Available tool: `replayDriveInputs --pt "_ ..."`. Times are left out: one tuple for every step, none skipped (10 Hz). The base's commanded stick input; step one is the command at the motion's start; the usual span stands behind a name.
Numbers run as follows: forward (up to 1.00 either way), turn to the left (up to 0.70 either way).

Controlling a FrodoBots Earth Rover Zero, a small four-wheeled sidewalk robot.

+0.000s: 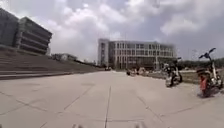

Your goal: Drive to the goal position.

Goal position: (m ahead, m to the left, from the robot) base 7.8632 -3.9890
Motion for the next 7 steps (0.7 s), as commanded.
replayDriveInputs --pt "0.7 0.0" --pt "0.7 0.0" --pt "0.7 0.0" --pt "0.7 0.0" --pt "0.7 0.0" --pt "0.7 0.0" --pt "0.7 0.0"
